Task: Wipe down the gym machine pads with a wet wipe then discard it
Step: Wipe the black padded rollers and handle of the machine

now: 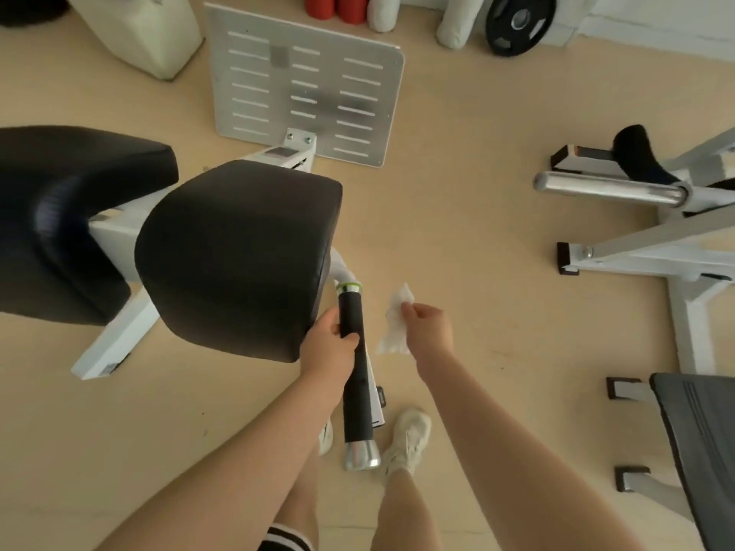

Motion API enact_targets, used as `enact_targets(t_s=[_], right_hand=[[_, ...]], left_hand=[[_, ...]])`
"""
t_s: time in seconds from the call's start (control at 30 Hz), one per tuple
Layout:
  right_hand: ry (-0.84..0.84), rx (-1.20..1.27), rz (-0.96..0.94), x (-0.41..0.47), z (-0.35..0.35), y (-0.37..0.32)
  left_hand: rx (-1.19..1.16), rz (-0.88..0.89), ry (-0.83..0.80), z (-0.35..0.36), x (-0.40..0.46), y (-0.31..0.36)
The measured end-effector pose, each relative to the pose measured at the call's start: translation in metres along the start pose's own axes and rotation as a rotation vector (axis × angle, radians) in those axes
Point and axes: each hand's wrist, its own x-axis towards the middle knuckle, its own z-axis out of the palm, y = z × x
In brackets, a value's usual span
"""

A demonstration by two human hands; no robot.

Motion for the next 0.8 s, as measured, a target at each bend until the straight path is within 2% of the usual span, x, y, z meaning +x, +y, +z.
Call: enact_targets(t_s=[0.1,0.23,0.3,0.37,0.47,0.53,0.7,0.8], right_hand=[[-0.090,-0.107,-0.076,0.010,0.011,-0.003],[-0.282,0.097,0.042,0.006,0.030,-0.012],[-0.308,0.206,0.095,-0.003,0.035,-0.014],[-0.295,0.192,0.029,-0.015,0.031,-0.012],[-0.301,-0.031,-0.200,-0.036,0.016,0.009],[-0.304,-0.145,-0.278,-0.047,0.005,0.027],[-0.060,-0.030,-0.353,-0.019,0.004,-0.002],[-0.116,-0.150,-0.516,0.005,0.023,-0.023]], left_hand=[[-0.052,-0.021,0.052,0.005,-0.001,-0.001],[-0.128,0.012,0.118,0.014,-0.004,-0.010],[-0.140,0.022,0.156,0.019,-0.008,-0.013],[-0.138,0.025,0.183,0.022,-0.012,-0.013],[-0.181,0.003,0.187,0.020,-0.021,-0.014],[-0.273,-0.018,0.127,0.016,-0.030,-0.019],[-0.381,-0.049,-0.010,0.006,-0.043,-0.033],[-0.342,-0.016,-0.011,0.005,-0.040,-0.037]])
